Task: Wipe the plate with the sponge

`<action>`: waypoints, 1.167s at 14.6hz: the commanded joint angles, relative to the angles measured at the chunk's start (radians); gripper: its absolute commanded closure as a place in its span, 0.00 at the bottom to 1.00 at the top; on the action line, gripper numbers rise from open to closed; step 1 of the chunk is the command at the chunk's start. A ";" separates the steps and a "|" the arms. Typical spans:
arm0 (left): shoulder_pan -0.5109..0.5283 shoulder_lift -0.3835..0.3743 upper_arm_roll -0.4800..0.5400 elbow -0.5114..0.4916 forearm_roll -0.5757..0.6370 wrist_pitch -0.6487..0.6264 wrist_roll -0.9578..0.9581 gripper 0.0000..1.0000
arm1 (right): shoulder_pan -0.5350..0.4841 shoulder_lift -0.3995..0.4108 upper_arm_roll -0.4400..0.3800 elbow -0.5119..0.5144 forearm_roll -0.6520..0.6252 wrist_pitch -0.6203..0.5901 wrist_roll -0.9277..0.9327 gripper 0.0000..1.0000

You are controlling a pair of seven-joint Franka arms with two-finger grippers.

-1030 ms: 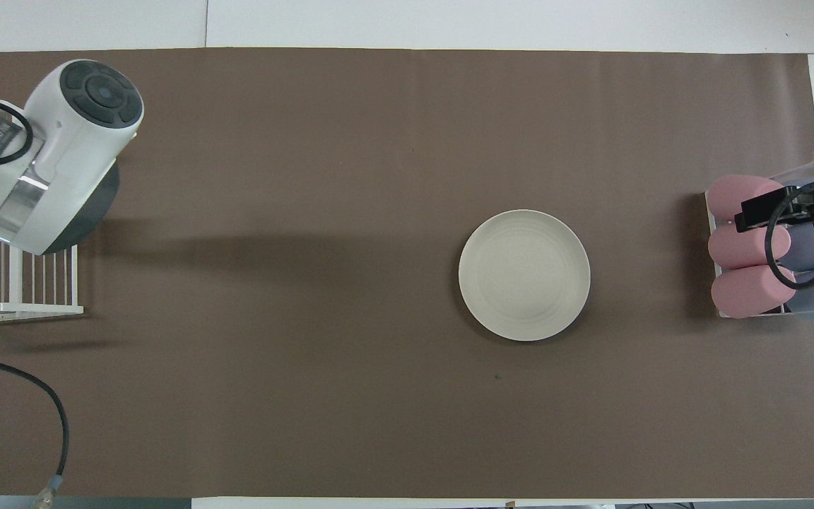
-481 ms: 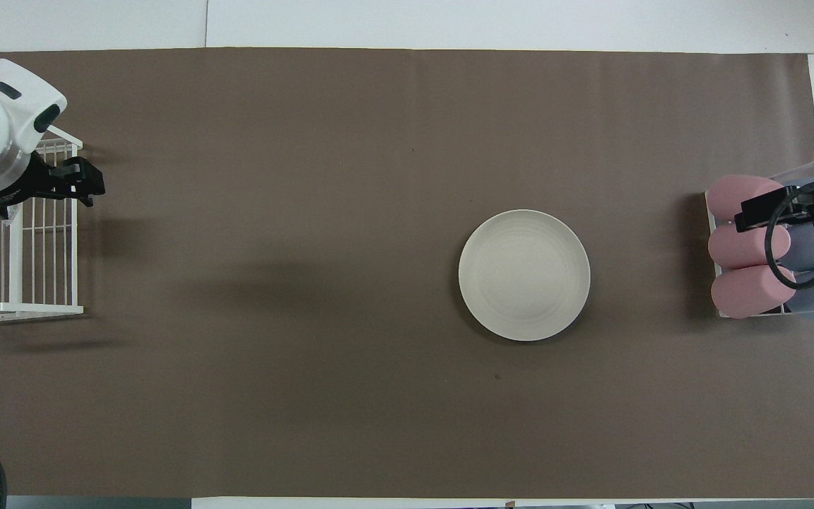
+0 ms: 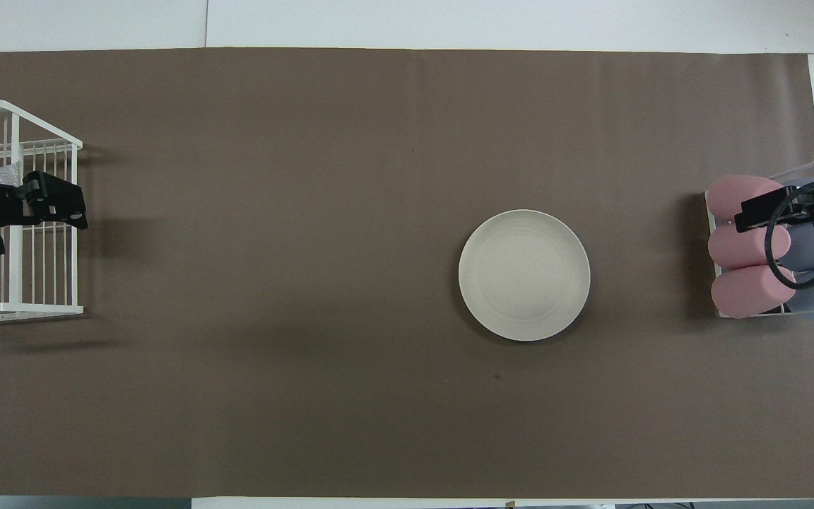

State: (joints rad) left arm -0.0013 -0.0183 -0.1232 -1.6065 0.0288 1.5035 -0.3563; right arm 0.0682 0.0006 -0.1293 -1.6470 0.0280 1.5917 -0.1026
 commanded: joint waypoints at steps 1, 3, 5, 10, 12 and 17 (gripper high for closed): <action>-0.040 0.007 0.019 0.060 -0.030 -0.077 0.058 0.00 | -0.007 -0.013 0.004 -0.007 0.010 -0.013 -0.016 0.00; -0.072 0.017 0.039 0.076 -0.035 -0.092 0.060 0.00 | -0.007 -0.013 0.004 -0.007 0.010 -0.013 -0.016 0.00; -0.086 0.017 0.086 0.071 -0.093 -0.071 0.068 0.00 | -0.007 -0.013 0.004 -0.007 0.010 -0.013 -0.016 0.00; -0.109 0.008 0.112 -0.002 -0.110 0.004 0.100 0.00 | -0.007 -0.013 0.004 -0.007 0.010 -0.013 -0.016 0.00; -0.106 0.004 0.112 -0.012 -0.109 0.003 0.100 0.00 | -0.007 -0.013 0.004 -0.007 0.010 -0.013 -0.016 0.00; -0.097 0.009 0.091 0.008 -0.032 -0.032 0.114 0.00 | -0.007 -0.013 0.004 -0.007 0.010 -0.013 -0.016 0.00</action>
State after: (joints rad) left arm -0.0904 -0.0005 -0.0302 -1.5975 -0.0512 1.4830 -0.2657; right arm 0.0682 0.0006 -0.1293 -1.6470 0.0280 1.5917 -0.1026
